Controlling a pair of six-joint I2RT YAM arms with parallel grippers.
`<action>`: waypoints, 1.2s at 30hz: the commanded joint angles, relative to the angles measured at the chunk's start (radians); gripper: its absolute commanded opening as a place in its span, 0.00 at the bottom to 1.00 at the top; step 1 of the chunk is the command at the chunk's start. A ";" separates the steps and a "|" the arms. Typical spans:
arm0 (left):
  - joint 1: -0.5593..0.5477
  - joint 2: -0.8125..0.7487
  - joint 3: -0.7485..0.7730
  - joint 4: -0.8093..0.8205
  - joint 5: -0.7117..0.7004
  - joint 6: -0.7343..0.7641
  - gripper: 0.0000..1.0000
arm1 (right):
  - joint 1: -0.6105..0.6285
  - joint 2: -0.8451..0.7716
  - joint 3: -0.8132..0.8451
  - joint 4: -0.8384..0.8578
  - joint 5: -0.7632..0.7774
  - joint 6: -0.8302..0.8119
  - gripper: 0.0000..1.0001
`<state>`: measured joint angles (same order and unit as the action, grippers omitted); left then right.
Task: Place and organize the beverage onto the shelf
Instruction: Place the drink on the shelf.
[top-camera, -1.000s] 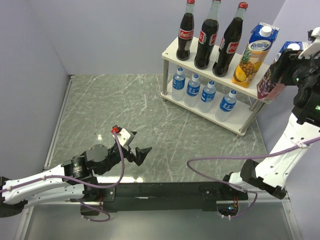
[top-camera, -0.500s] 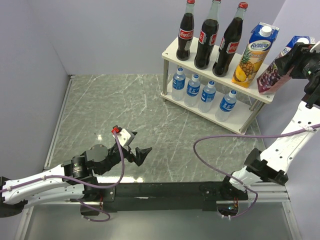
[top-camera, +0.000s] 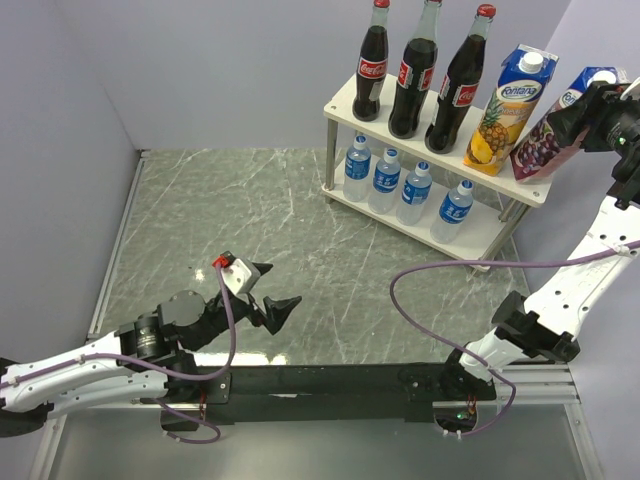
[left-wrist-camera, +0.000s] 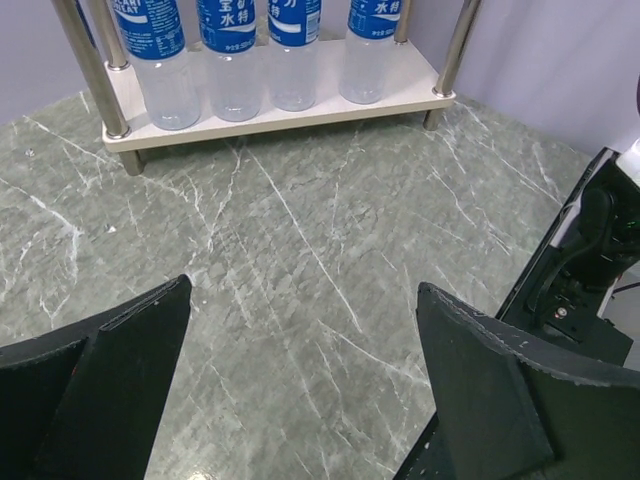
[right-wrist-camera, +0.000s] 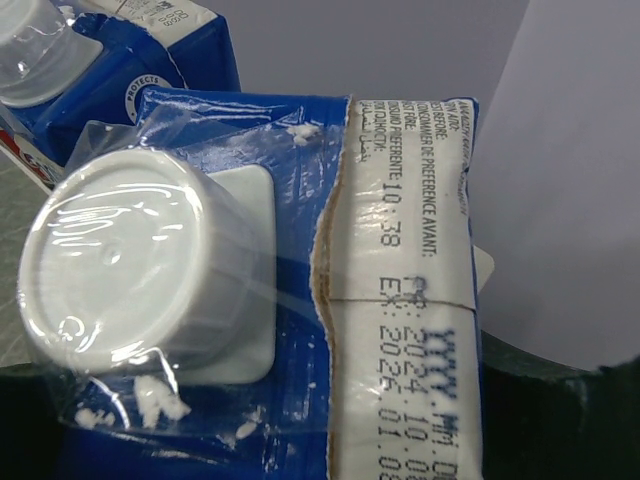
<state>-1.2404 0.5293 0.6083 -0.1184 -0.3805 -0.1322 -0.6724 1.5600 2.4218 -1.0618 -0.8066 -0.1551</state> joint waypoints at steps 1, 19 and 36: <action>-0.002 -0.015 0.031 0.011 0.031 0.000 1.00 | -0.004 -0.043 0.099 0.286 -0.089 -0.001 0.00; -0.016 -0.020 0.033 -0.003 0.045 -0.004 1.00 | -0.010 -0.078 0.091 0.168 -0.072 -0.112 0.00; -0.017 -0.014 0.031 -0.003 0.035 -0.003 1.00 | -0.009 -0.017 0.068 0.146 -0.086 -0.104 0.16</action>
<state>-1.2526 0.5148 0.6083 -0.1410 -0.3531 -0.1352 -0.6750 1.5623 2.4237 -1.1160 -0.8406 -0.2558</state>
